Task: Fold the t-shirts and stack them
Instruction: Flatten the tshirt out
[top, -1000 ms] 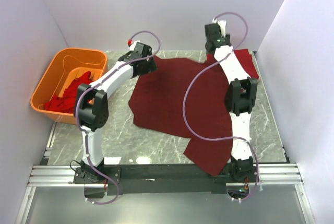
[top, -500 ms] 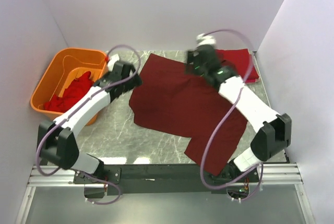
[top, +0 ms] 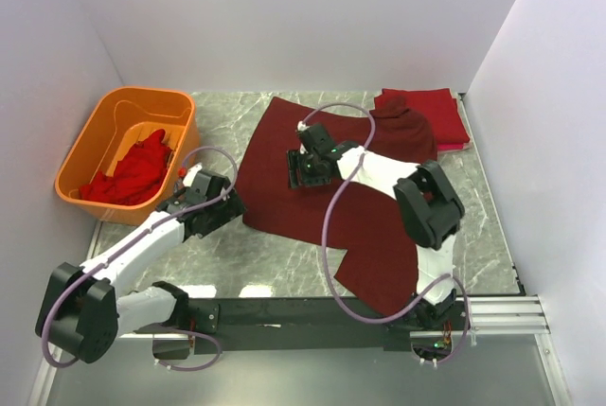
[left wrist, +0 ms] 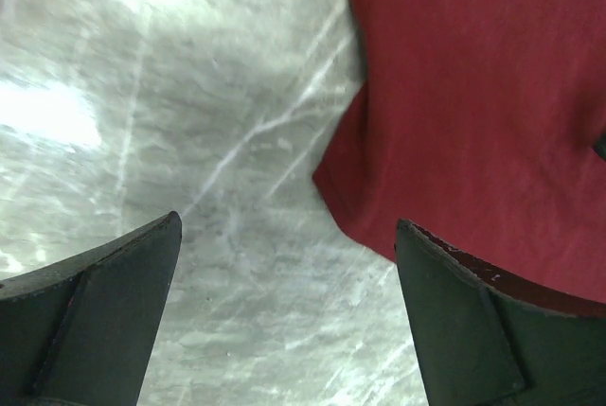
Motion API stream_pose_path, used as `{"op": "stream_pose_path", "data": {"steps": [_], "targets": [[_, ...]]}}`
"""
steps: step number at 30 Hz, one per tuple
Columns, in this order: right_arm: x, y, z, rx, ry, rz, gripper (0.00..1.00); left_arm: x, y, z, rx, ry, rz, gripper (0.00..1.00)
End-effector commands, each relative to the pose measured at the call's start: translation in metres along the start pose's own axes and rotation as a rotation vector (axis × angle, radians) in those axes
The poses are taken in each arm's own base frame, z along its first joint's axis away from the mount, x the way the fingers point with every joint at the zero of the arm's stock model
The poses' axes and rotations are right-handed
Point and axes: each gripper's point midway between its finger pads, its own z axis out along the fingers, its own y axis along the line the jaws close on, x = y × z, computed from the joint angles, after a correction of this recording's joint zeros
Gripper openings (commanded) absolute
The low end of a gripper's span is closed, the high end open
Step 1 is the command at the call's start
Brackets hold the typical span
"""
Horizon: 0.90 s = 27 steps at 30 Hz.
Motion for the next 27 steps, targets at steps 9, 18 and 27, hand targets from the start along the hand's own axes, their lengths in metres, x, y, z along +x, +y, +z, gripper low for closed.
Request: {"op": "stream_pose_path", "data": {"steps": [9,18,27], "targets": [[0.018,-0.100,0.021,0.283,0.123,0.253,0.70,-0.010,-0.037,0.006,0.112,0.002,-0.015,0.99],[0.034,-0.186,-0.010,0.350,0.104,0.459,0.70,-0.018,-0.047,0.014,0.108,-0.002,0.021,0.99],[0.022,-0.164,-0.006,0.225,0.087,0.417,0.69,-0.008,-0.092,0.038,0.251,0.096,0.083,0.97]]}}
